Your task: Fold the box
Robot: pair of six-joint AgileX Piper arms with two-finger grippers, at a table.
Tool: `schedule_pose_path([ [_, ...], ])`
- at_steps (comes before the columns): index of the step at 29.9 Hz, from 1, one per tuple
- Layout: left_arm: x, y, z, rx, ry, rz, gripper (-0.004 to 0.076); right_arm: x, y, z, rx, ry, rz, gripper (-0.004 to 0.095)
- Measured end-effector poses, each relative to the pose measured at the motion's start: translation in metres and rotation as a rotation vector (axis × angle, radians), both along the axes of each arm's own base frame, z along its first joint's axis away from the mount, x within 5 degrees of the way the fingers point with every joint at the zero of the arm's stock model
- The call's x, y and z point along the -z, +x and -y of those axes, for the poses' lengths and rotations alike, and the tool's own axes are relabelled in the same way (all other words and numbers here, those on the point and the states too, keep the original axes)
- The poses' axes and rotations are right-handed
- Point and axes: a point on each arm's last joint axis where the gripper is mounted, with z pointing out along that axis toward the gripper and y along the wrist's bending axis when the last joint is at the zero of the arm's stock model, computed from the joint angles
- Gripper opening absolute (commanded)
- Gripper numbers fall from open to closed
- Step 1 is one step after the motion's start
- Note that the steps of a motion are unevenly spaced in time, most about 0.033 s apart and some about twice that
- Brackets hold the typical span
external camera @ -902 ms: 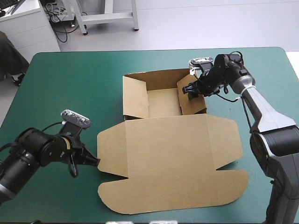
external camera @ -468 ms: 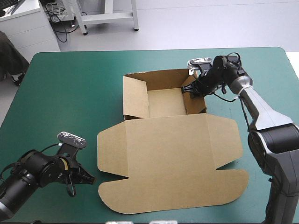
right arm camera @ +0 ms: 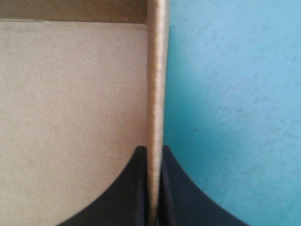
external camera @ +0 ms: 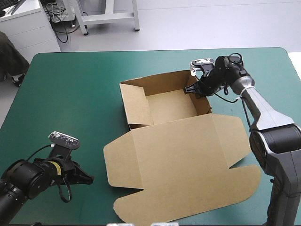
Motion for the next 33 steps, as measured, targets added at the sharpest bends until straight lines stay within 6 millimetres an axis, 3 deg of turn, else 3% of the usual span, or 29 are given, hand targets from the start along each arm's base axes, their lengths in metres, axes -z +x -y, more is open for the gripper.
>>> schedule_pose_path([
  [4,-0.001,0.0,-0.001,-0.022,-0.004,0.004,-0.0032,-0.012,0.009,0.03,0.056,-0.035,0.032,-0.0023],
  [7,0.0,0.0,-0.001,-0.025,-0.005,0.002,-0.0032,-0.025,0.015,0.064,0.117,-0.085,0.068,-0.0023],
  [12,-0.001,0.0,-0.003,-0.025,0.017,0.012,-0.0032,-0.041,0.017,0.138,0.267,-0.13,0.084,-0.0023],
  [17,-0.002,0.001,-0.005,-0.025,0.04,0.028,-0.0032,-0.042,0.003,0.217,0.439,-0.143,0.043,-0.0023],
  [20,-0.002,0.001,-0.006,-0.024,0.047,0.037,-0.0032,-0.041,-0.007,0.246,0.504,-0.151,0.015,-0.0023],
  [29,-0.002,0.002,-0.006,-0.023,0.055,0.046,-0.0032,-0.041,-0.022,0.286,0.586,-0.157,-0.004,0.0005],
  [33,-0.002,0.002,-0.006,-0.023,0.055,0.046,-0.0032,-0.041,-0.024,0.29,0.594,-0.168,-0.006,0.0168],
])
